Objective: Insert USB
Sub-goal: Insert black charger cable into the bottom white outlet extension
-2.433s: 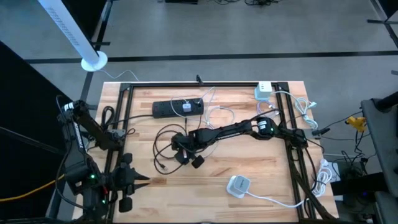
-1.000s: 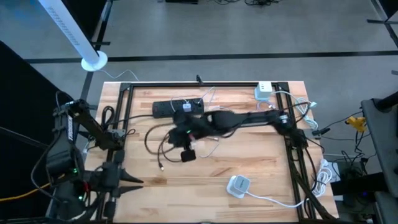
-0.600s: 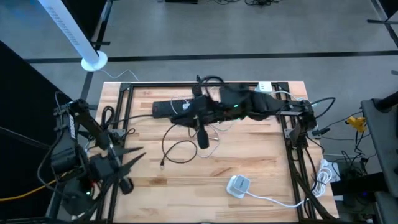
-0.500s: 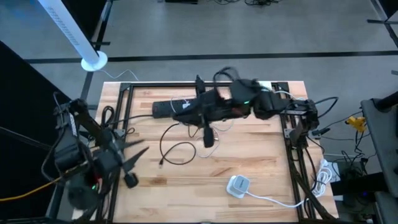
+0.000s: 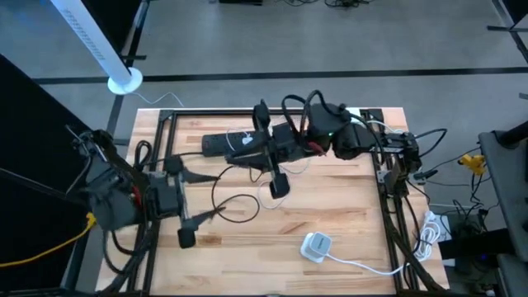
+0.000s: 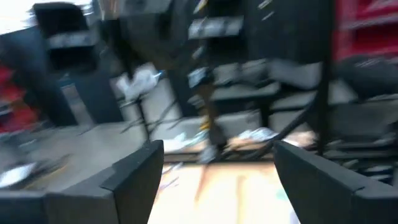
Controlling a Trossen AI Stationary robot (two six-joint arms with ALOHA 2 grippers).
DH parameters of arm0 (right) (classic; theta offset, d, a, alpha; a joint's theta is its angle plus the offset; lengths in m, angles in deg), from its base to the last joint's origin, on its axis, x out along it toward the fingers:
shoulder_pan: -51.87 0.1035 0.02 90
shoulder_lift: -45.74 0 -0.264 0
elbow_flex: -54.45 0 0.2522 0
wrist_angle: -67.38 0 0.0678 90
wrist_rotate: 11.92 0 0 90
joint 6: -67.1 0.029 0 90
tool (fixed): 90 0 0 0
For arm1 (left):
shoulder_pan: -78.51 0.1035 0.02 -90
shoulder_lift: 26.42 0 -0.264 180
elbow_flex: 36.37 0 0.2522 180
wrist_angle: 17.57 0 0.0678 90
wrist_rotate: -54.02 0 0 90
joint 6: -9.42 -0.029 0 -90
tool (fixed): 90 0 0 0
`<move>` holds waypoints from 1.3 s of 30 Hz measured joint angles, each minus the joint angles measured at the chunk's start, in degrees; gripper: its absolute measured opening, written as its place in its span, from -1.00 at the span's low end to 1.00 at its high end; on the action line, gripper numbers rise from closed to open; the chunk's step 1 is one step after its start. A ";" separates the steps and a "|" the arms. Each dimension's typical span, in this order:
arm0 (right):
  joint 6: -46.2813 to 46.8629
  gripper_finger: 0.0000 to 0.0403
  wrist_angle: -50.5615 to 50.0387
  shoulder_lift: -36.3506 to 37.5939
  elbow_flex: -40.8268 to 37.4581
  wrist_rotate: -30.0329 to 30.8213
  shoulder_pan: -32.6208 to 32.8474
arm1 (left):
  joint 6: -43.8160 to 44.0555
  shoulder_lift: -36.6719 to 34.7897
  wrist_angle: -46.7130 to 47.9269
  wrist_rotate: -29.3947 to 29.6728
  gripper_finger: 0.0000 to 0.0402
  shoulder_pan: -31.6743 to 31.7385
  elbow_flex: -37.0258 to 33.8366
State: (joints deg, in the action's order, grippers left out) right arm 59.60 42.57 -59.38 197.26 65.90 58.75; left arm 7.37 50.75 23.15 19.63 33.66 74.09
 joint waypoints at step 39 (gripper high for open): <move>-3.16 -0.92 3.86 0.74 0.02 -7.31 -0.04 | -8.82 0.81 -19.74 -22.73 0.37 16.28 -0.05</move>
State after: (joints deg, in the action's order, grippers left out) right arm 56.44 46.44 -58.64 197.28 58.59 58.70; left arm -1.45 51.56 3.41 -3.11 49.93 74.04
